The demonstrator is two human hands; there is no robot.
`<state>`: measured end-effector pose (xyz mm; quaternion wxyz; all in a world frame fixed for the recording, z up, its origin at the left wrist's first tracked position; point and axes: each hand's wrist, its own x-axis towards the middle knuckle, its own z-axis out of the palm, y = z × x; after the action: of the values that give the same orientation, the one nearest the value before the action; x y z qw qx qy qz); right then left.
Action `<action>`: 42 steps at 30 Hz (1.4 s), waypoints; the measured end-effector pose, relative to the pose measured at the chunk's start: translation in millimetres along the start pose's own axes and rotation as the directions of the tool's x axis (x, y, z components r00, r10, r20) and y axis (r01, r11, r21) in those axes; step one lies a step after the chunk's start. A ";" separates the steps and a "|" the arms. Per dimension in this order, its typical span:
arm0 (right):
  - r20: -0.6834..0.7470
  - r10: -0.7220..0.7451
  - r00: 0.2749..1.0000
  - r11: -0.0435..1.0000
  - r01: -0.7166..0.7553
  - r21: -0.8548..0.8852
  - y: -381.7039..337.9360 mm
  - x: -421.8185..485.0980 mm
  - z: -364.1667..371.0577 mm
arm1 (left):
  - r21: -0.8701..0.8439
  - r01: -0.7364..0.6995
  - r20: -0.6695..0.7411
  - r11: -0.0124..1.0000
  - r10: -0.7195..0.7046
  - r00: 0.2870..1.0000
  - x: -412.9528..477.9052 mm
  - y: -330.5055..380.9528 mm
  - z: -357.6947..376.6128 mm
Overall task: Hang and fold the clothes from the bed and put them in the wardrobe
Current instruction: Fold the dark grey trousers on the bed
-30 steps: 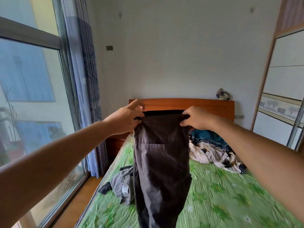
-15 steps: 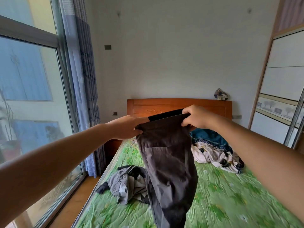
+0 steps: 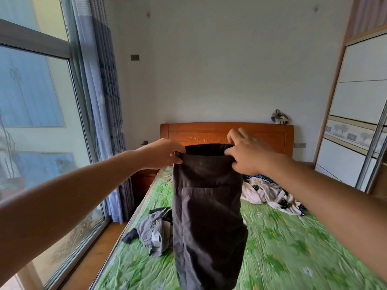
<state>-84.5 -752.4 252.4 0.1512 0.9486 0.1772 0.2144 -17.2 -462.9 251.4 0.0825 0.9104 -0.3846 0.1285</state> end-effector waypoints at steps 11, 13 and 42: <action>0.057 -0.069 0.996 0.994 0.074 -0.082 -28.7 -5.1 8.9 | 0.044 -0.013 -0.054 0.999 0.015 0.998 -8.3 -13.6 -20.8; 0.023 -0.086 0.996 0.990 0.088 -0.112 -33.7 -3.0 11.1 | 0.055 -0.024 -0.058 0.998 0.028 0.998 -10.7 -16.8 -22.2; 0.189 0.146 0.971 0.520 -0.238 0.820 -46.0 15.7 -0.6 | 0.069 -0.040 0.036 0.997 0.037 0.999 -26.7 -49.2 -20.7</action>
<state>-84.0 -705.0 241.8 -0.3362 0.9278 0.1446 0.0730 -3.2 -405.7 260.6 0.0416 0.9072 -0.3987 0.1277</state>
